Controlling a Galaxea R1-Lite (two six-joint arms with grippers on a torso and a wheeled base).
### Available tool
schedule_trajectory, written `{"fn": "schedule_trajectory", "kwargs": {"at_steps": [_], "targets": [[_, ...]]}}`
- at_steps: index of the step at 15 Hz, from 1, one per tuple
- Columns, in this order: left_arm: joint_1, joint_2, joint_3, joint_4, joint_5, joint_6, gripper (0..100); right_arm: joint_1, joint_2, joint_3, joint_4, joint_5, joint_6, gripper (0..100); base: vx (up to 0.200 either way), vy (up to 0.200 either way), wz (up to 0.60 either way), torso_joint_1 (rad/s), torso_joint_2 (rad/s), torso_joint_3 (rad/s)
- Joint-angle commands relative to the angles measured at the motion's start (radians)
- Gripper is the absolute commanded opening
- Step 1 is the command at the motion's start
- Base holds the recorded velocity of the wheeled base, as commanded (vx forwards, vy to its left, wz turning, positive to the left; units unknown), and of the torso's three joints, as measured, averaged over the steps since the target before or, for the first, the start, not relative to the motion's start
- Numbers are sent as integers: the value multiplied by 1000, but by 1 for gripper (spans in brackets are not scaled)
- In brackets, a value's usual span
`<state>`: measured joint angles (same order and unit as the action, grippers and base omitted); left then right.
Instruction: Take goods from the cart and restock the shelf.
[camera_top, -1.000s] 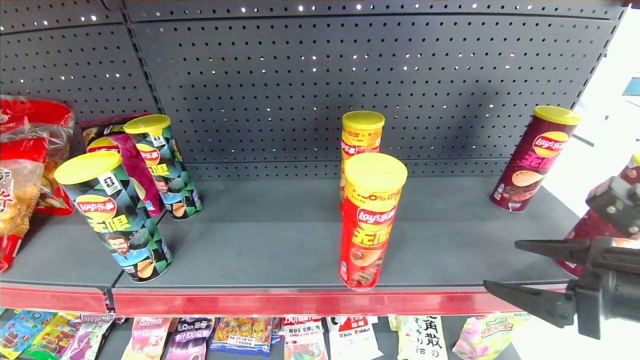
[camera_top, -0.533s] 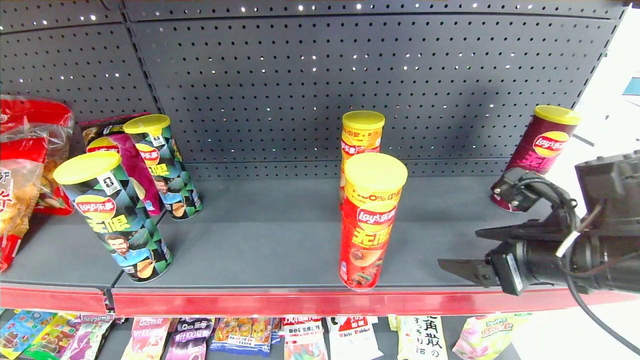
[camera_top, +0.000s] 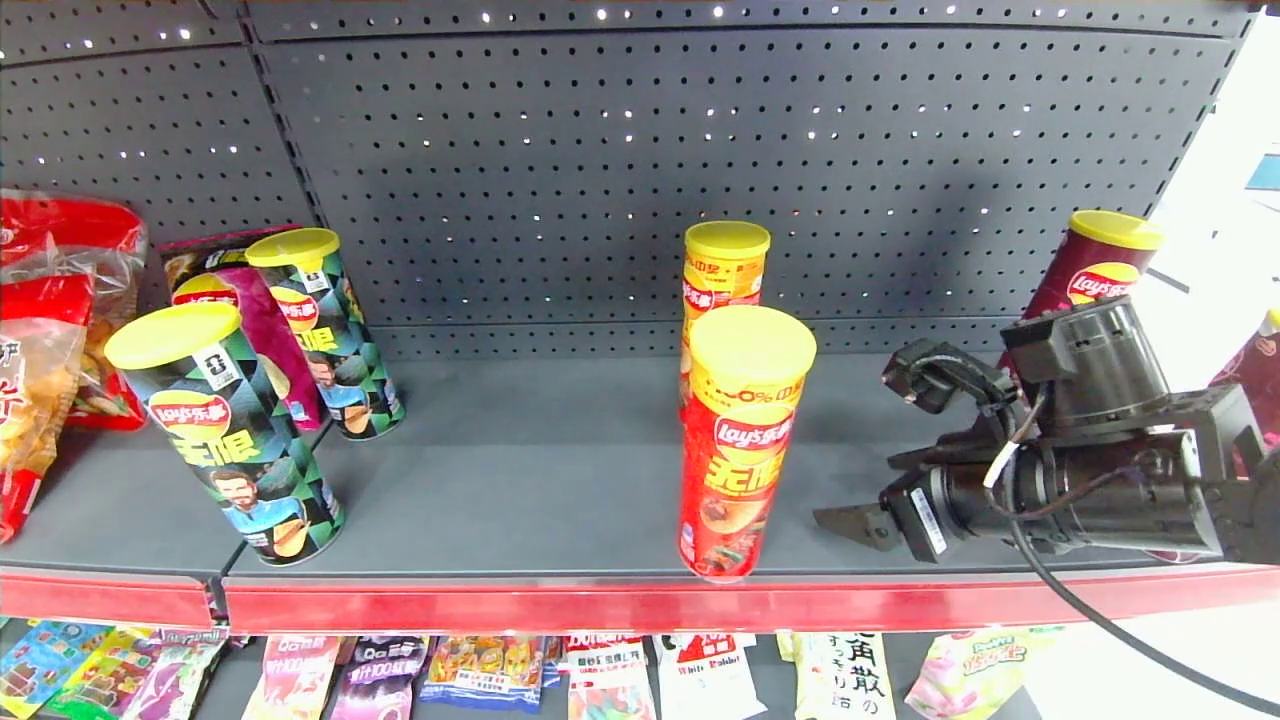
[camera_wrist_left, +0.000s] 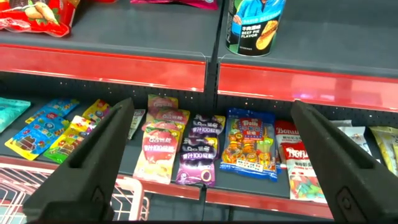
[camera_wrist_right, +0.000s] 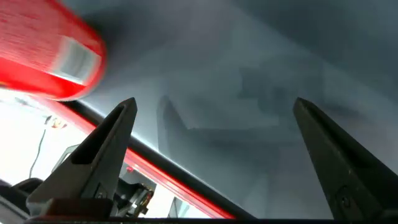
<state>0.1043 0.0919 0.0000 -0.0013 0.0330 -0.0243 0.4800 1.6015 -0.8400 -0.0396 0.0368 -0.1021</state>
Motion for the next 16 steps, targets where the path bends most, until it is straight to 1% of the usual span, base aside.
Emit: {"fn": "schedule_trajectory", "kwargs": {"at_steps": [1,6,10,16], "targets": [[0,2,0,0,1,0,100,25,31,-22,0,0,2,100,0,0,0,0,0,0],[0,2,0,0,1,0,100,37,63,-48,0,-2,1,100,0,0,0,0,0,0],[0,2,0,0,1,0,100,54,86,-68,0,-26,4,100,0,0,0,0,0,0],[0,2,0,0,1,0,100,75,107,-76,0,-26,4,100,0,0,0,0,0,0]]}}
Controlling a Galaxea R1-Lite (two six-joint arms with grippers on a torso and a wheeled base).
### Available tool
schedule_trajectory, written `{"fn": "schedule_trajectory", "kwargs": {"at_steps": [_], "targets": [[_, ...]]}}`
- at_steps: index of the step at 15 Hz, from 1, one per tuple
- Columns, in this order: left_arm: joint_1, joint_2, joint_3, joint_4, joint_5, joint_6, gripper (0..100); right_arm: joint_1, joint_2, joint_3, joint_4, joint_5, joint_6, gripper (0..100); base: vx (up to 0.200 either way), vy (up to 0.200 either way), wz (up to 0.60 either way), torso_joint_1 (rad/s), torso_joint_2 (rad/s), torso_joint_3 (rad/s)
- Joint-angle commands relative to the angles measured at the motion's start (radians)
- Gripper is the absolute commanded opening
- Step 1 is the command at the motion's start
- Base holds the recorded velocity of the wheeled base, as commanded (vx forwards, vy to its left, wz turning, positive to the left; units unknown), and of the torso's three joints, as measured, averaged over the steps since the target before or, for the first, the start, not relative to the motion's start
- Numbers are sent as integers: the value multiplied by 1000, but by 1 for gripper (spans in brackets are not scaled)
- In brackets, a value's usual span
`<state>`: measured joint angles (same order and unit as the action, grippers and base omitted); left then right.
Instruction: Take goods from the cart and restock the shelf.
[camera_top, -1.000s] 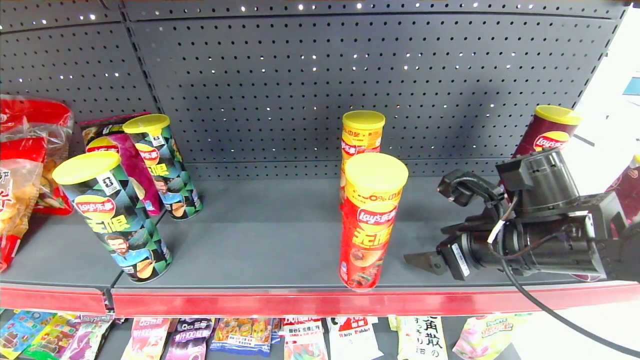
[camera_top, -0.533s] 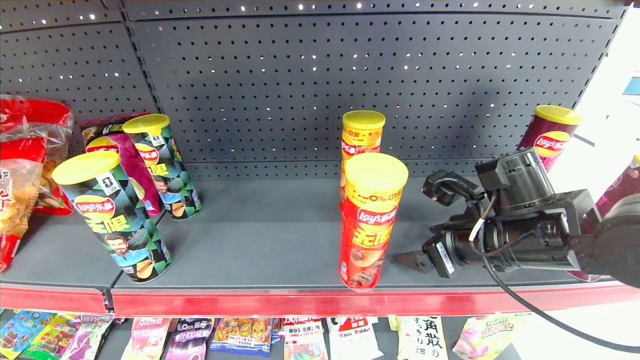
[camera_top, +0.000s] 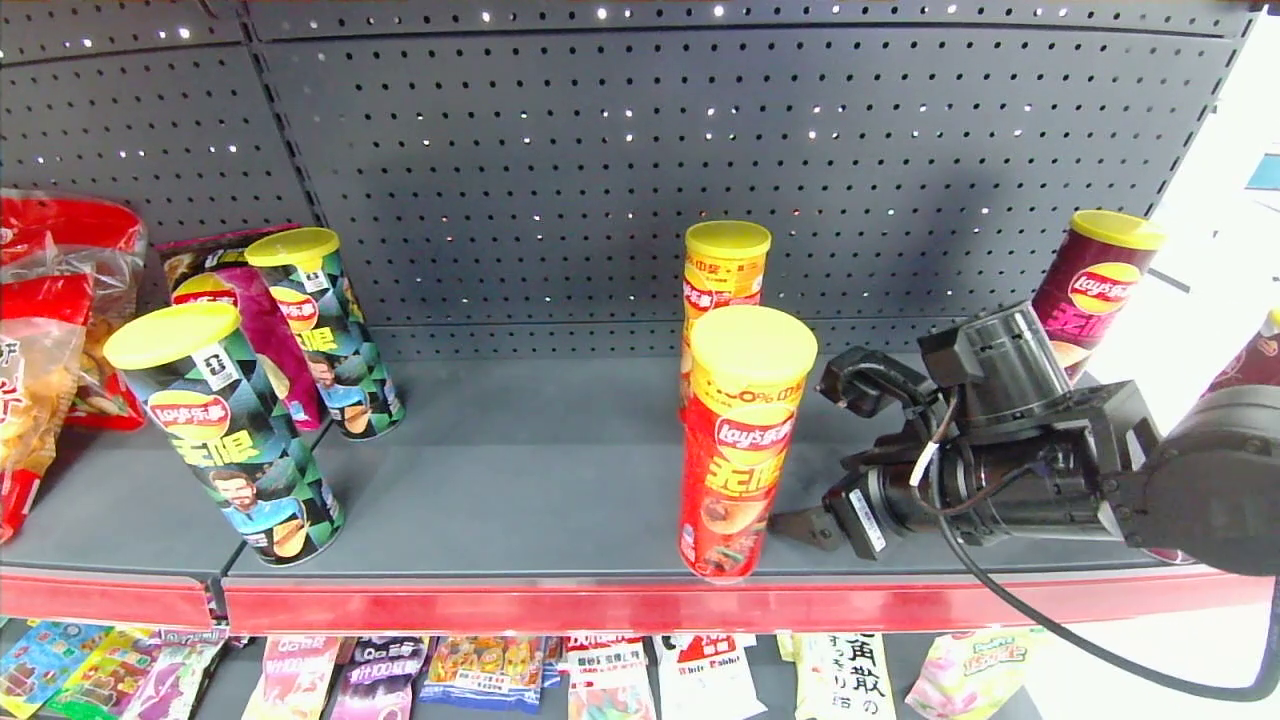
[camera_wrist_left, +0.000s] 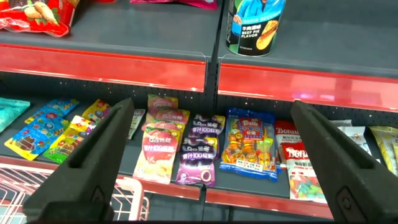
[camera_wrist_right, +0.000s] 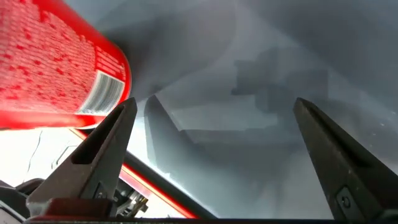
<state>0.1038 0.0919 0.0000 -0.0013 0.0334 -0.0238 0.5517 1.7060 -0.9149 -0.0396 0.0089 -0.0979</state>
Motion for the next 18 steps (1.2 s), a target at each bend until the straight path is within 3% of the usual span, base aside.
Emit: {"fn": "schedule_trajectory", "kwargs": {"at_steps": [1,18], "targets": [[0,2,0,0,0,-1,100,11,3,-2,0,0,0,100,0,0,0,0,0,0],[0,2,0,0,0,-1,100,54,18,-30,0,-14,20,100,0,0,0,0,0,0]]}}
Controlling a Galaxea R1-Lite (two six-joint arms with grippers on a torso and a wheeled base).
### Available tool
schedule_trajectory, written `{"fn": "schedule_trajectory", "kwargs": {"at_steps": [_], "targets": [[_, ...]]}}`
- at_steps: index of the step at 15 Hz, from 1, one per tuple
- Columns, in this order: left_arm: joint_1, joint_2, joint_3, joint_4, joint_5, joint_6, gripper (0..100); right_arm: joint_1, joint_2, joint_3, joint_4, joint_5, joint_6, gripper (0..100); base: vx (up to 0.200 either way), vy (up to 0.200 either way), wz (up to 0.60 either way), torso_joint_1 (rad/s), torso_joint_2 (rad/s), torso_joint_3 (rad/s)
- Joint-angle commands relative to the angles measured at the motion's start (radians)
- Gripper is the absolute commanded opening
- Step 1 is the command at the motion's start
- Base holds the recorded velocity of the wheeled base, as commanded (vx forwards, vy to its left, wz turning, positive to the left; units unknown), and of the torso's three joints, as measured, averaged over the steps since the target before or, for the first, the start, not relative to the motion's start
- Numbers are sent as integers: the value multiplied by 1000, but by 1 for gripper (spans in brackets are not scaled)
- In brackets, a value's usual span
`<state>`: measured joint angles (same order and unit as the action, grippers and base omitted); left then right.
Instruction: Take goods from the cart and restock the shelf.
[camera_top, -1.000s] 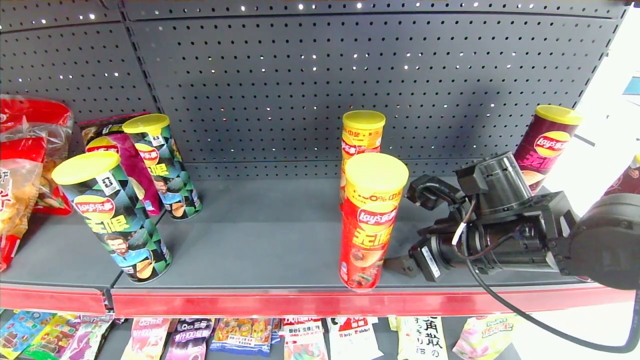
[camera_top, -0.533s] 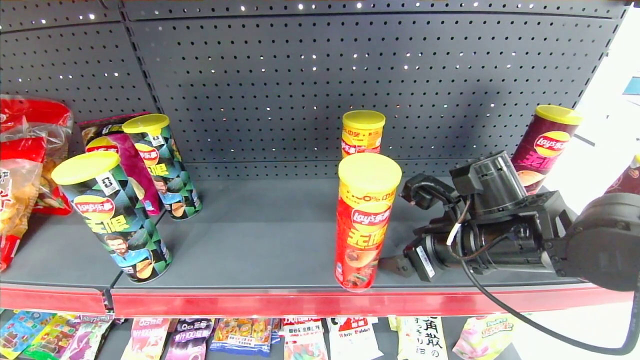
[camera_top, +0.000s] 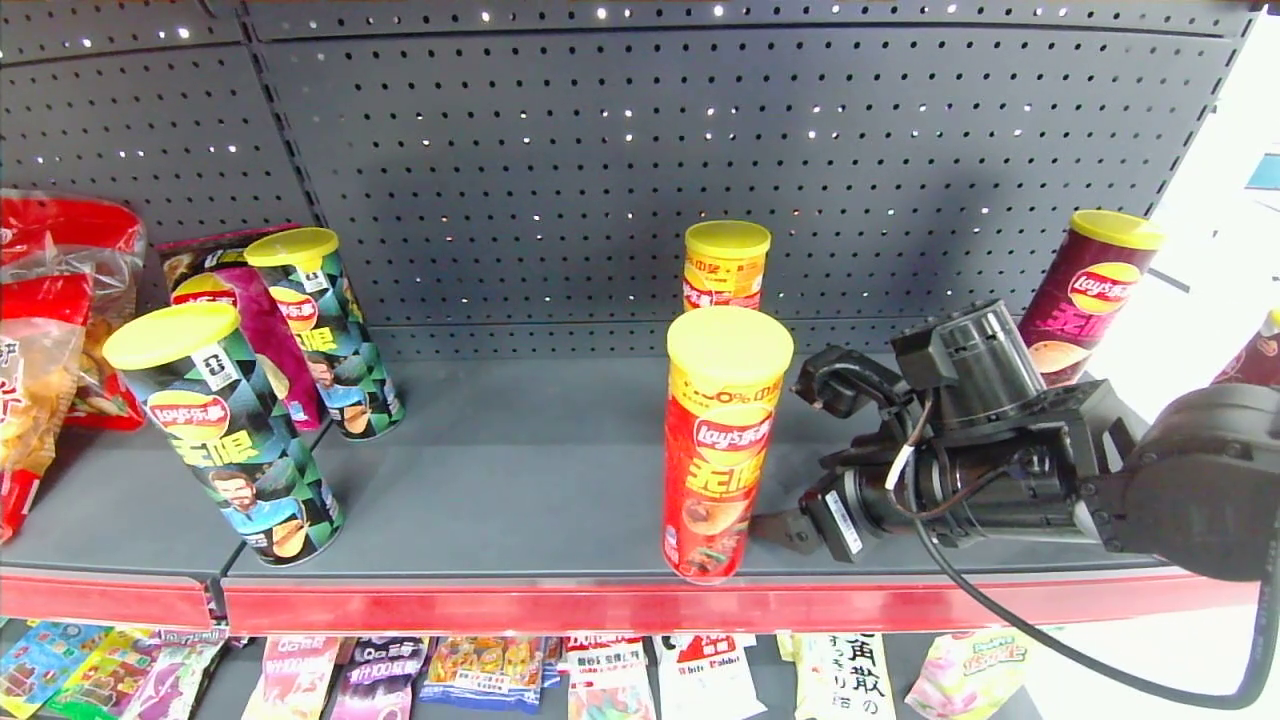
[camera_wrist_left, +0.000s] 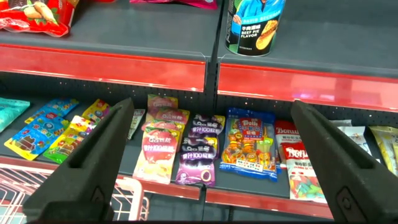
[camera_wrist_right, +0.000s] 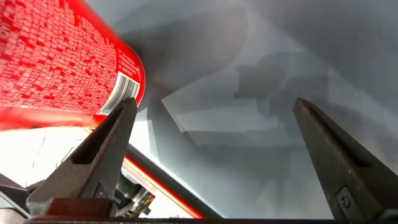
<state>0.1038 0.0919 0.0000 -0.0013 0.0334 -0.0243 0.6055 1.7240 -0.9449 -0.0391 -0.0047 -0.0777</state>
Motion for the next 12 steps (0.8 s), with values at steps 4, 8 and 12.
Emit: {"fn": "schedule_trajectory", "kwargs": {"at_steps": [4,8,12], "targets": [[0,2,0,0,0,0,100,10,-1,0,-1,0,-1,100,0,0,0,0,0,0],[0,2,0,0,0,0,100,8,-1,1,-1,-1,-1,100,0,0,0,0,0,0],[0,2,0,0,0,0,100,5,-8,5,1,-1,-1,100,0,0,0,0,0,0]]}}
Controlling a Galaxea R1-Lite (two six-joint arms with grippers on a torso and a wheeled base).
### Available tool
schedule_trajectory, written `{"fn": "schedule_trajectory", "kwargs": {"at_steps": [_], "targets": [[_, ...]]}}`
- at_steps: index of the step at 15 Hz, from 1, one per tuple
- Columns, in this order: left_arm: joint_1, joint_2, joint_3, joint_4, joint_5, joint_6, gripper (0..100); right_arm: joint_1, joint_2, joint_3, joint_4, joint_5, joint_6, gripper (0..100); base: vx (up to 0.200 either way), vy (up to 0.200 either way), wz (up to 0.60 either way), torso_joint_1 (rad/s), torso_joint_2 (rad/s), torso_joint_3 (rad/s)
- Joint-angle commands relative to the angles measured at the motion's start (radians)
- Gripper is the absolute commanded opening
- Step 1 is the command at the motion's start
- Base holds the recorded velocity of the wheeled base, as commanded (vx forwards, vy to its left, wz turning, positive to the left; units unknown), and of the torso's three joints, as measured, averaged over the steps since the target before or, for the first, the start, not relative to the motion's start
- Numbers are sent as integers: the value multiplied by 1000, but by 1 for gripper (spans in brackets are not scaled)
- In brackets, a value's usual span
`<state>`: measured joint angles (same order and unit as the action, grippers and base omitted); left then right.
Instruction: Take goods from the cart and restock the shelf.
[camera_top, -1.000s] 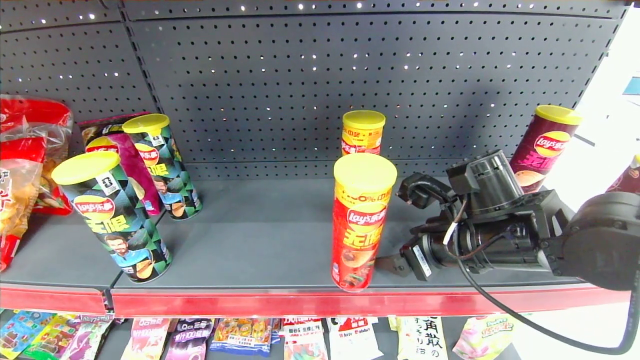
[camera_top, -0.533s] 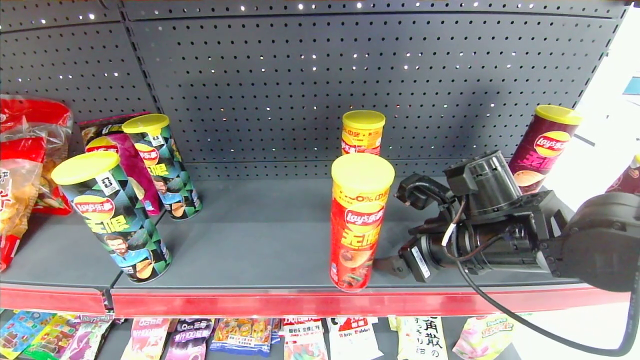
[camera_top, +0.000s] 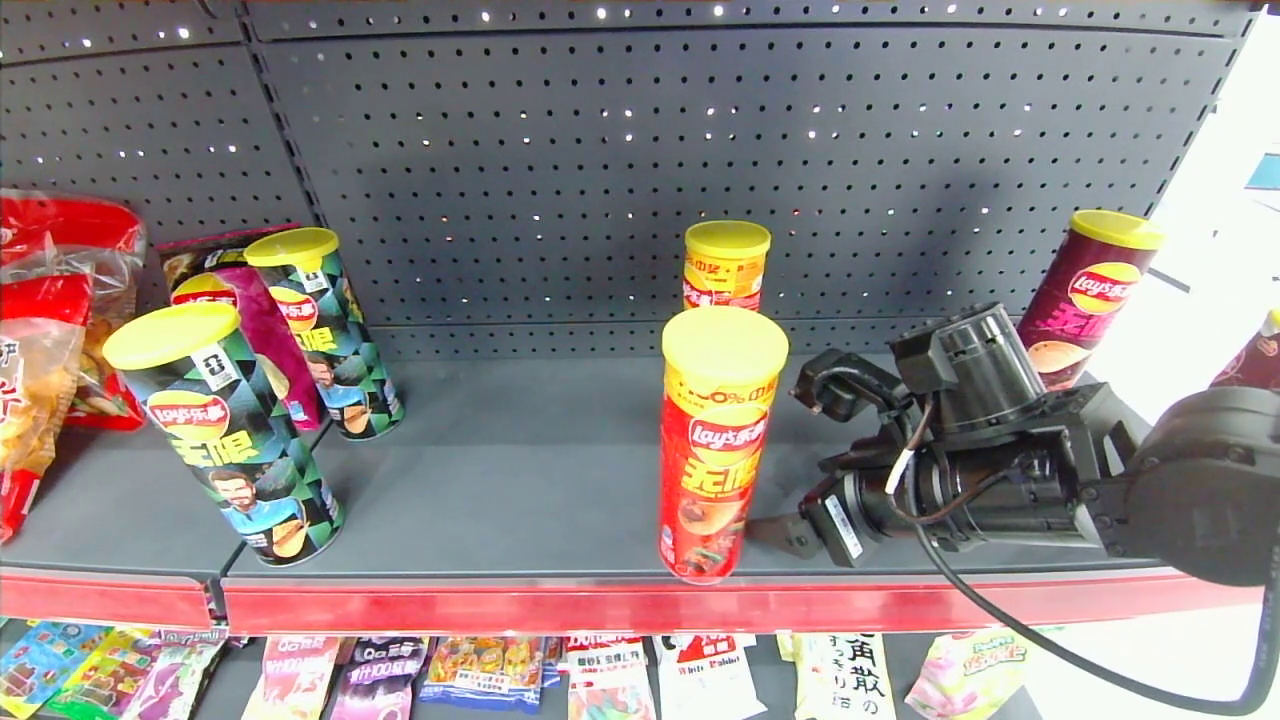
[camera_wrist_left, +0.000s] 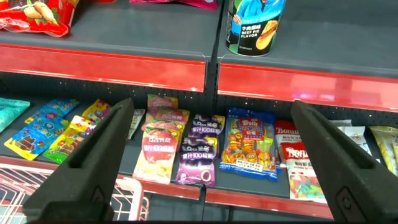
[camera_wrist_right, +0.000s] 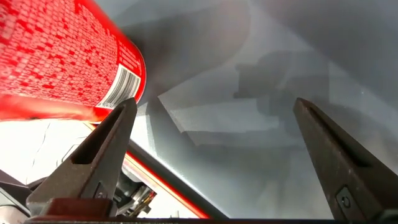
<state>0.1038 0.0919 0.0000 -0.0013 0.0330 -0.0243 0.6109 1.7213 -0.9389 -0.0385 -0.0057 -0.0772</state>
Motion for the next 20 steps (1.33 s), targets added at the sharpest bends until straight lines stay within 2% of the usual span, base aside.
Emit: {"fn": "schedule_trajectory", "kwargs": {"at_steps": [1,5,13,16,17,19,20], "targets": [[0,2,0,0,1,0,100,3,-5,-1,0,-2,1,100,0,0,0,0,0,0],[0,2,0,0,1,0,100,0,-12,6,0,-22,22,100,0,0,0,0,0,0],[0,2,0,0,1,0,100,-6,-304,129,-1,-77,88,100,0,0,0,0,0,0],[0,2,0,0,1,0,100,1,-508,259,-4,-94,90,100,0,0,0,0,0,0],[0,2,0,0,1,0,100,13,-657,377,-37,-94,83,100,0,0,0,0,0,0],[0,2,0,0,1,0,100,9,-844,511,-124,-112,74,100,0,0,0,0,0,0],[0,2,0,-2,1,0,100,-8,-945,571,-150,-155,70,100,0,0,0,0,0,0]]}}
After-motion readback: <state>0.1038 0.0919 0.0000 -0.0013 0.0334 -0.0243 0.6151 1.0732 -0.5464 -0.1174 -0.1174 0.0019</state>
